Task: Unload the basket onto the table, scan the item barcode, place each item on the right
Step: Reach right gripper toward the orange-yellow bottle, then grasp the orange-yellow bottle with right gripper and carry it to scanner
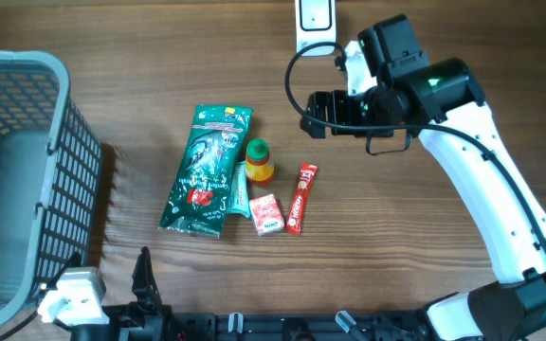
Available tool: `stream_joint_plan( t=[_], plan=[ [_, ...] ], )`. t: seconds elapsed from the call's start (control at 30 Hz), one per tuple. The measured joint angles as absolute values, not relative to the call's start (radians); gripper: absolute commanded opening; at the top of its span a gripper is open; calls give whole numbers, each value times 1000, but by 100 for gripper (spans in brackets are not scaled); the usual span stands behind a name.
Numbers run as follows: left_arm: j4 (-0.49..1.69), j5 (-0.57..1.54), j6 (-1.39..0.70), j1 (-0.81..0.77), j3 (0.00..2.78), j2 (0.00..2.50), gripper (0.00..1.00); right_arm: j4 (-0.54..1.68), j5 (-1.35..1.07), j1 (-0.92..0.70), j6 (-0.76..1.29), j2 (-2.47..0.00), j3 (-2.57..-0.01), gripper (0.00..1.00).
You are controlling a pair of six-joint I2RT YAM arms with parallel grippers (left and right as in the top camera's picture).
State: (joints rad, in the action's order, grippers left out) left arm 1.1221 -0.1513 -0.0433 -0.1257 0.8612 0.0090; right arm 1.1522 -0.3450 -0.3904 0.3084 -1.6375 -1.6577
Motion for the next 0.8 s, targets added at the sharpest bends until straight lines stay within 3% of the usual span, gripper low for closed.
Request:
stream_joint_plan(
  t=[0.1, 0.33, 0.47, 0.53, 0.6, 0.73, 0.8],
  plan=[
    [1122, -151, -43, -126, 861, 9, 100, 1118, -360, -442, 192, -1637, -1657, 100],
    [1122, -151, -43, -126, 861, 9, 100, 999, -108, -717, 49, -1689, -1657, 100],
    [1122, -151, -43, -126, 861, 9, 100, 951, -60, -748, -31, -1832, -1657, 99],
    [1122, -151, -43, -126, 861, 9, 100, 923, -36, -752, -52, -1885, -1657, 93],
    [1122, -151, -43, -126, 861, 9, 100, 904, -28, -752, -59, -1921, -1657, 76],
    [1122, -151, -43, -126, 861, 9, 100, 886, -33, -752, -84, -1926, -1653, 56],
    [1122, -151, -43, -126, 861, 9, 100, 884, -37, -752, -92, -1926, -1639, 52]
  ],
)
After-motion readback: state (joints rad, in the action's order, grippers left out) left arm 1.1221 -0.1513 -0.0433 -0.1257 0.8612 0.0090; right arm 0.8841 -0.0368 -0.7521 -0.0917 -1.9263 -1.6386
